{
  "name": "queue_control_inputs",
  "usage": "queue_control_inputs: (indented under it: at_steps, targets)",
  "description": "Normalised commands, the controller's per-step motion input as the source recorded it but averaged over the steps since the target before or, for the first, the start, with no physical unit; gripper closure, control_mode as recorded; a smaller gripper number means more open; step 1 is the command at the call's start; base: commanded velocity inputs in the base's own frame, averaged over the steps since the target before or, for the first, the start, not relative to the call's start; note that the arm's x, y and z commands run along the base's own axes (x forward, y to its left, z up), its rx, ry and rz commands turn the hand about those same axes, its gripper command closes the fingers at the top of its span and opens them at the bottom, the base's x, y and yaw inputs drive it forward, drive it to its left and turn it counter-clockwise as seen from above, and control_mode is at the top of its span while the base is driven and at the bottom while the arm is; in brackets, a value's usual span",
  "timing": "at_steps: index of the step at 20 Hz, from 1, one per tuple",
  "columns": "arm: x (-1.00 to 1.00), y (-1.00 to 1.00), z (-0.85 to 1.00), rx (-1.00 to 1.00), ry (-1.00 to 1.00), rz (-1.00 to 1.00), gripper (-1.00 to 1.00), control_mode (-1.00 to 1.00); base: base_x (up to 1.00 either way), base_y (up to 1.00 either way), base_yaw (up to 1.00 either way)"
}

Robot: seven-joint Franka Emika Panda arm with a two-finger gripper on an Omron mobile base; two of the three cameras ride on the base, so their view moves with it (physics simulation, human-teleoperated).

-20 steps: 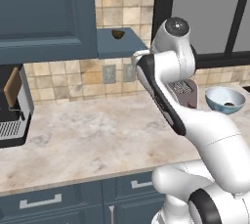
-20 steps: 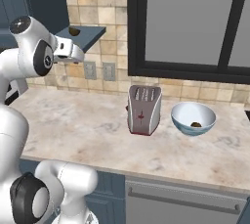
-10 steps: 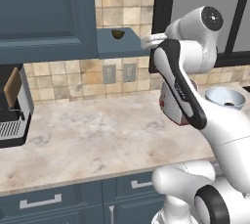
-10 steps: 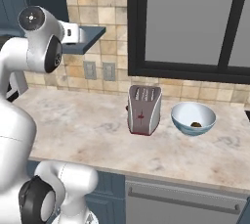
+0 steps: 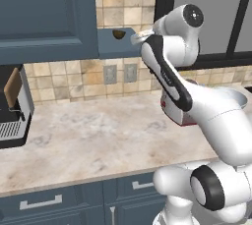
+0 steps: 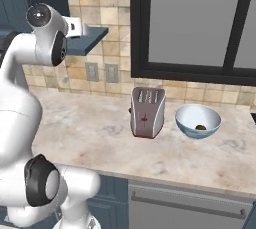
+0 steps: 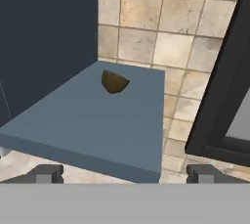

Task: Pick the kiwis from the cabinet and place them in one bowl. Pick the lemon from the sink and place it in the other bowl.

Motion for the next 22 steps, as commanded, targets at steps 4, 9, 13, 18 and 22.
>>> queue_control_inputs:
  at_steps: [4, 9, 13, 18, 22]
  targets:
    - [0.62, 0.39, 0.04, -0.04, 0.04, 0.03, -1.0, -1.0, 0.0, 0.0, 0.0]
    - [0.76, 0.22, -0.05, -0.01, 0.1, 0.06, -1.0, -1.0, 0.0, 0.0, 0.0]
    - [0.69, 0.0, -0.02, -0.01, 0.01, 0.08, -1.0, -1.0, 0.0, 0.0, 0.0]
    - [0.57, 0.0, -0.05, -0.02, 0.0, 0.08, -1.0, -1.0, 0.0, 0.0, 0.0]
    - [0.52, 0.0, -0.19, -0.02, 0.05, 0.06, -1.0, -1.0, 0.0, 0.0, 0.0]
